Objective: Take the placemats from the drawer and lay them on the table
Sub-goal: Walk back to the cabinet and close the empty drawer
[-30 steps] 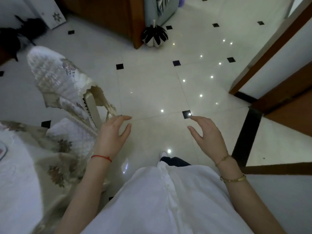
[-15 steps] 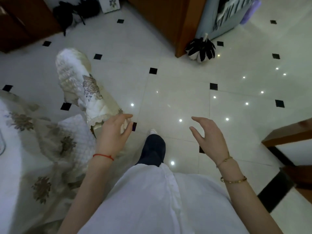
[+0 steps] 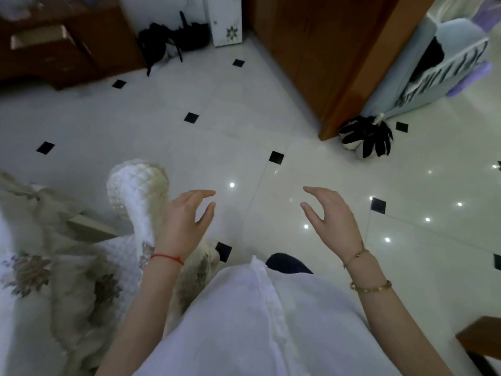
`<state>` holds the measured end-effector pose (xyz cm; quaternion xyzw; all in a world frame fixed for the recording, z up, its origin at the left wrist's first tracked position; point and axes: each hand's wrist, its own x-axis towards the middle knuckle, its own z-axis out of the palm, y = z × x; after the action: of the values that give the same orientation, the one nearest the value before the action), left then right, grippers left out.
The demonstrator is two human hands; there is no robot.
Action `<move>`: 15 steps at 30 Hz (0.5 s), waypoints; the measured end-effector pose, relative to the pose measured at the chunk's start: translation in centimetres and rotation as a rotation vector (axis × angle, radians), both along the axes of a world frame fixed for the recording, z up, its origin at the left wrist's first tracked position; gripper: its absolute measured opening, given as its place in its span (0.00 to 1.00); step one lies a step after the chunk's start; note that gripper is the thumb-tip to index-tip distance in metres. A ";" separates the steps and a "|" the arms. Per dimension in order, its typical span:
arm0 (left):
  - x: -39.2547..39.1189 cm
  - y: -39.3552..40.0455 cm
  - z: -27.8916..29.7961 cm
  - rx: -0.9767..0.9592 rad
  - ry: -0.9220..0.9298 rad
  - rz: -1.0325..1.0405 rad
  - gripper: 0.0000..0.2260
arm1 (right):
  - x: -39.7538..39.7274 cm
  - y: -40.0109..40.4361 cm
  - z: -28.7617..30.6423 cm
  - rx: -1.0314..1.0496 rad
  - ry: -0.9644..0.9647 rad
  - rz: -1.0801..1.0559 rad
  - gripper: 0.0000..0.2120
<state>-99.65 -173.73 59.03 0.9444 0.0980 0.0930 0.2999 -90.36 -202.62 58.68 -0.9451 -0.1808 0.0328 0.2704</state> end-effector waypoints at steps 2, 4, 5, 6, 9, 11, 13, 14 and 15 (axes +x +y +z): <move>2.9 1.5 0.2 -0.008 -0.008 0.035 0.10 | 3.8 1.7 -0.1 -0.001 0.020 0.035 0.17; 5.5 3.0 0.2 -0.003 0.004 0.083 0.10 | 7.5 3.5 -0.2 -0.005 0.029 0.073 0.17; 6.9 3.8 0.1 -0.002 0.009 0.108 0.11 | 9.4 4.5 -0.4 -0.006 0.032 0.095 0.17; 8.3 4.7 -0.2 -0.002 0.011 0.128 0.11 | 11.4 5.4 -0.7 -0.008 0.034 0.117 0.17; 12.7 6.9 -1.2 0.022 0.005 0.187 0.11 | 17.4 8.2 -1.7 -0.009 0.047 0.181 0.17; 16.1 8.5 -1.7 0.041 0.009 0.223 0.10 | 21.7 10.1 -2.2 -0.011 0.050 0.224 0.17; 19.9 10.0 -1.7 0.051 0.032 0.247 0.10 | 26.3 12.1 -2.2 -0.016 0.042 0.260 0.17; 21.9 10.8 -1.6 0.054 0.040 0.259 0.10 | 28.8 13.0 -2.2 -0.014 0.035 0.272 0.17; 23.8 11.6 -1.3 0.060 0.039 0.274 0.10 | 31.2 14.0 -1.9 -0.011 0.025 0.282 0.17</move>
<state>-75.84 -162.11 57.69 0.9324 0.2289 0.1176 0.2540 -59.12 -188.66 56.74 -0.9112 -0.3084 0.0834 0.2601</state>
